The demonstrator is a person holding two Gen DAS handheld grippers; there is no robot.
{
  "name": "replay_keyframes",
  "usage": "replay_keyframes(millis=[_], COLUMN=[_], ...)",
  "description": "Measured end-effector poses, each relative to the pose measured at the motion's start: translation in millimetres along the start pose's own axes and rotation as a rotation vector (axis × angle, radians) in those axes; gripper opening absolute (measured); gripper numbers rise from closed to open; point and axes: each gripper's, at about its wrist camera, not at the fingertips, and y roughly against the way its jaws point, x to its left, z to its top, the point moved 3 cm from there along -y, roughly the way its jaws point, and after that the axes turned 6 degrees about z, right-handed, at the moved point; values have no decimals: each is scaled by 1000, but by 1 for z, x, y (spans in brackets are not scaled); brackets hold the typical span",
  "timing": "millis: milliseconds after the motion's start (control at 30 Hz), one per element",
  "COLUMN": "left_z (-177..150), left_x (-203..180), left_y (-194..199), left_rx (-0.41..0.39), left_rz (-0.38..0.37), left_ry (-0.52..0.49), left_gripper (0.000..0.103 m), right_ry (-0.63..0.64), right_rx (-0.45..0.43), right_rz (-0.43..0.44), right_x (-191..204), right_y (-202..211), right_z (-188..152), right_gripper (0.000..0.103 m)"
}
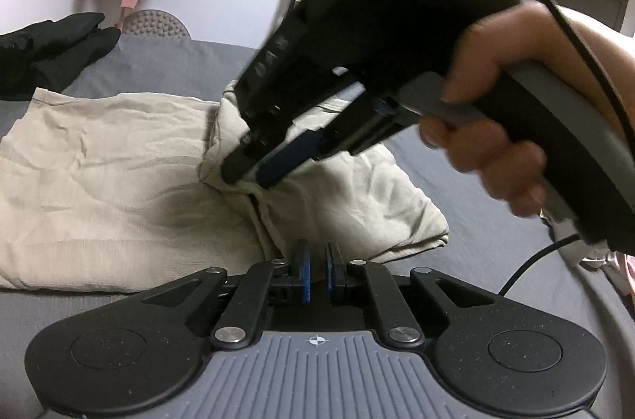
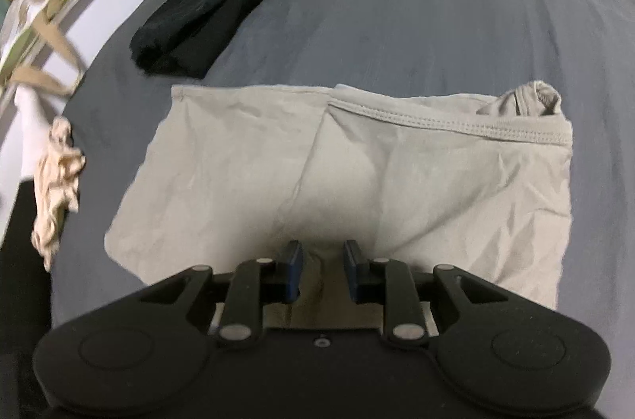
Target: Fold clothes
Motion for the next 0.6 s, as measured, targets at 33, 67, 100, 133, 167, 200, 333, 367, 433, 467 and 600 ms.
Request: replay_keyframes(millis=[33,67,100,133,167,200,333,367,433,467,600], left_z=[0,1,1,1,1,2,2,2,1,1,0], left_x=[0,-1,-2,-3,-3,-3,-1,0,0,0,-4], left_y=[0,0,0,1,1,1,1,1,1,2,2], left_rx=[0,0,0,0,1,2,7,7,7,7,5], left_rz=[1,4,6,8,9,8,1,-1,-2,-1,17], left_ry=[1,1,0,-2,-2,1,20,26,33,36,10], left_gripper=[7,7,7,7,7,7,7,7,7,7,7], right_ry=[-19,-37,-45,-54,-73,-92,-112,-110,-105,-102,-78], right_rx=[-8,-17,-33,-48,-61,-73,-65,-63,-58,-55,-77], right_rz=[2,3,-11,-24,-34,-43,-51,-51,-52,-52,-62], right_x=[-1,-2,-1,-1,-2,-3,-7,-7,-8,-9,-5], right_y=[-2,-4,-5,-7,-7,-8,-11,-11,-11,-11,-7], right_z=[2,4,8,12,16,20,31,34,40,42,54], right_gripper=[24,24,21,19,19,18,12,12,12,13,17])
